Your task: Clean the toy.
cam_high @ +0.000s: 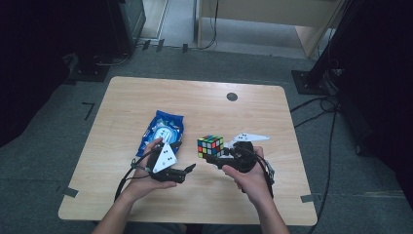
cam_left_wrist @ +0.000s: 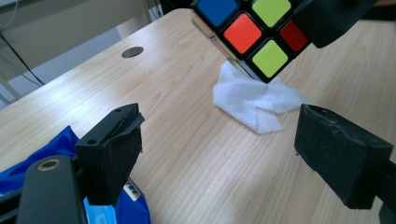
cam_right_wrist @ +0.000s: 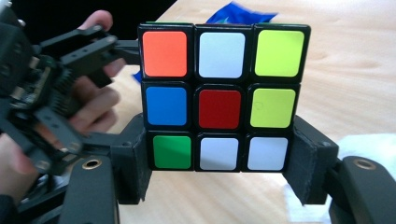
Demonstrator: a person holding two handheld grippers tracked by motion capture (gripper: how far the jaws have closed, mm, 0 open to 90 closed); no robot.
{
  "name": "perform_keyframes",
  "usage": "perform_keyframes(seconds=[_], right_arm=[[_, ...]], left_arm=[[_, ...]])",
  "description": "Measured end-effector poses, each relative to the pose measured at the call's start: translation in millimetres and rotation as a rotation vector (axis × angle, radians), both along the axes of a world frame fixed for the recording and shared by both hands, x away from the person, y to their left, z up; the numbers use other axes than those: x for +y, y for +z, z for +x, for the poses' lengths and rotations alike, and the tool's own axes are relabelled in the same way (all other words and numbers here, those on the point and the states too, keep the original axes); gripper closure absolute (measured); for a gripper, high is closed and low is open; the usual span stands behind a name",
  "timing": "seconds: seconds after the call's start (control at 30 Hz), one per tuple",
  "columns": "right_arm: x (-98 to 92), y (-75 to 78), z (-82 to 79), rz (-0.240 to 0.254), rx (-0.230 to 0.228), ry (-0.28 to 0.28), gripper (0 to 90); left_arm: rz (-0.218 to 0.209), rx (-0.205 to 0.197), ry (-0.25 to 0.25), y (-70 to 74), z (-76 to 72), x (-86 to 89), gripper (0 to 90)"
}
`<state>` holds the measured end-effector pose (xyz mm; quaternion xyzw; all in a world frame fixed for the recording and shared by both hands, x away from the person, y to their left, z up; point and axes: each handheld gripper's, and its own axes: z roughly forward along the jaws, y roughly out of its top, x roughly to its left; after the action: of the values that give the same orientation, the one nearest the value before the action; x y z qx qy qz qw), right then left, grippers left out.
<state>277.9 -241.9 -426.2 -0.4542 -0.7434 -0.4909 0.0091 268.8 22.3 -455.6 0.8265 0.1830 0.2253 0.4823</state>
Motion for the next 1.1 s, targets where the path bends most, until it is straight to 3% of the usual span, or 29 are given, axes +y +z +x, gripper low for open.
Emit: perform_keyframes(seconds=[0.23,0.43,0.67,0.8,0.93,1.0,1.1], right_arm=[[12.0,5.1,-3.6,-0.004,0.051,0.073,34.4],[22.2,3.2,-5.0,-0.013,0.071,0.094,34.4],[28.5,-0.3,-5.8,-0.023,0.096,0.12,34.4],[32.8,-4.3,-5.8,-0.03,0.108,0.126,34.3],[31.6,-6.8,-4.1,0.004,0.11,0.108,33.9],[27.0,-5.5,-2.9,0.04,0.093,0.096,31.3],[13.8,1.6,-2.2,0.089,0.048,0.083,27.8]], left_arm=[[0.045,-0.057,-0.021,-1.8,-4.7,-4.8,15.1],[0.09,-0.11,-0.034,-3.0,-10.6,-11.5,15.3],[0.092,-0.134,-0.046,-4.2,-13.6,-15.5,16.8],[0.088,-0.16,-0.057,-6.2,-17.2,-18.5,27.2],[0.075,-0.147,-0.05,-7.7,-16.2,-18.4,32.0],[0.087,-0.15,-0.032,-7.4,-15.6,-18.1,32.6],[0.048,-0.129,-0.015,-5.7,-13.5,-13.7,33.0]])
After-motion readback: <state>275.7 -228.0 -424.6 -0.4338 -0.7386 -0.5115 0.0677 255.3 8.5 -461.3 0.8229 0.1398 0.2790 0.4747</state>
